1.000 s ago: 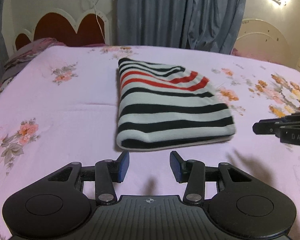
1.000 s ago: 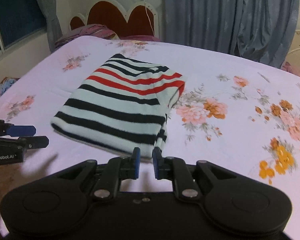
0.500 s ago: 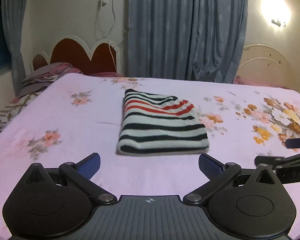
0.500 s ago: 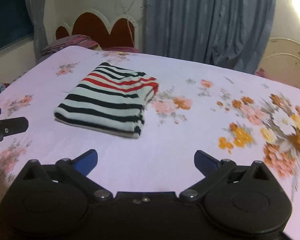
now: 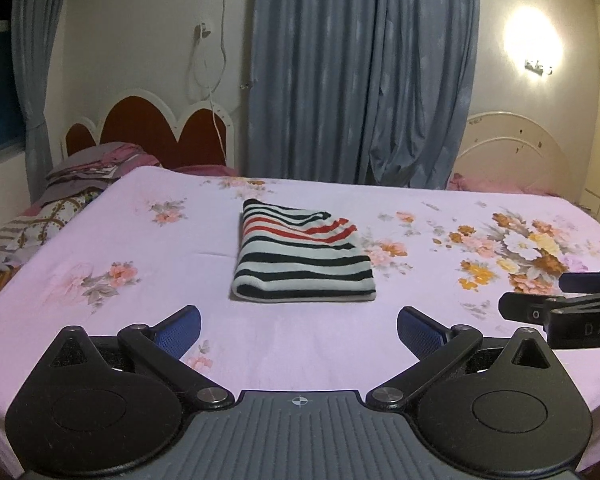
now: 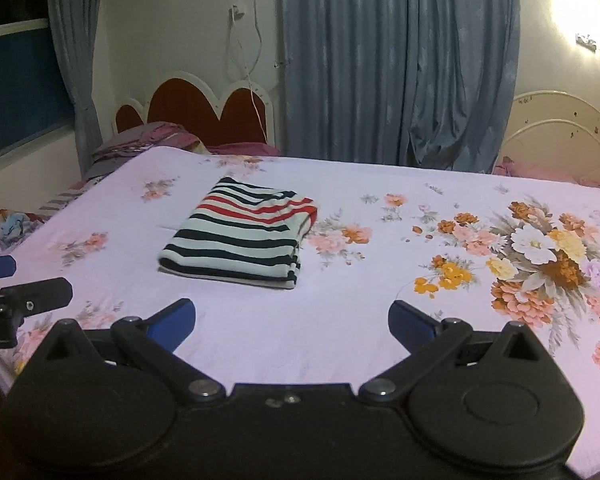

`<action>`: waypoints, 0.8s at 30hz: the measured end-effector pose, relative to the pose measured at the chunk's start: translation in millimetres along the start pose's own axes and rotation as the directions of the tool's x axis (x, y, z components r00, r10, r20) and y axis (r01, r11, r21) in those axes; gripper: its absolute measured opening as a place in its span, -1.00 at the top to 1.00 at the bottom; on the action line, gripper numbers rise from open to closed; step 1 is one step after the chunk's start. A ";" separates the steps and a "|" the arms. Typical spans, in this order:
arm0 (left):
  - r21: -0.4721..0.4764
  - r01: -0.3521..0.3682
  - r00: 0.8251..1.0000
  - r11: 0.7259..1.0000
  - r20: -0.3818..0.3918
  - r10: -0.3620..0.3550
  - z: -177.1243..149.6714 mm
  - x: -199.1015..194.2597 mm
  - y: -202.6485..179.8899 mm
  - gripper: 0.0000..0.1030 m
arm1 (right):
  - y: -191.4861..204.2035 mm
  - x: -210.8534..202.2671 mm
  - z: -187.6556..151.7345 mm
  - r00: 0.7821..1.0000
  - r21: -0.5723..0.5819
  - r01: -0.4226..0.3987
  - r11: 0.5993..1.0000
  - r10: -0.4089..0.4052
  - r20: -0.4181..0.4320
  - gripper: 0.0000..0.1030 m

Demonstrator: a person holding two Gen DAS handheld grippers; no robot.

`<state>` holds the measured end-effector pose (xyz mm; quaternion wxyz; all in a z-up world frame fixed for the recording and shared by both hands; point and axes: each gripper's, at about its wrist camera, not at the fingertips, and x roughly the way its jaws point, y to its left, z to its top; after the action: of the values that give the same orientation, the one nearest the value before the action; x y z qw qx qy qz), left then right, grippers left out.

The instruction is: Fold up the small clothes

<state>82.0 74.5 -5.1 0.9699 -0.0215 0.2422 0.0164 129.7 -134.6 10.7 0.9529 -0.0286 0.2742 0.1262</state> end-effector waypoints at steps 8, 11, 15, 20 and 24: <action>-0.003 0.014 1.000 1.000 0.015 -0.014 -0.9 -13.1 -2.2 -1.00 | 5.2 -14.5 -5.4 1.000 0.000 0.006 1.000 -0.006 0.012 -0.98; -0.002 0.012 1.000 1.000 0.025 -0.012 0.1 -15.1 -4.1 -1.00 | 5.9 -16.2 -4.4 1.000 -0.006 0.005 1.000 -0.004 0.018 -0.98; -0.001 0.008 0.999 1.000 0.032 -0.008 2.4 -15.8 -6.7 -1.00 | 5.3 -17.5 -1.1 1.000 -0.007 0.005 1.000 -0.005 0.027 -0.98; -0.001 0.005 0.999 1.000 0.032 -0.005 4.2 -15.1 -8.0 -1.00 | 4.5 -18.0 1.3 0.999 -0.010 0.003 1.000 -0.003 0.032 -0.98; -0.001 0.005 0.999 1.000 0.033 -0.005 4.3 -15.4 -8.3 -1.00 | 4.4 -17.9 1.6 1.000 -0.007 0.004 1.000 -0.003 0.031 -0.98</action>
<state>70.7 66.1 6.2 0.9738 -0.0224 0.2260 0.0143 114.7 -134.1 21.6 0.9572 -0.0303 0.2589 0.1259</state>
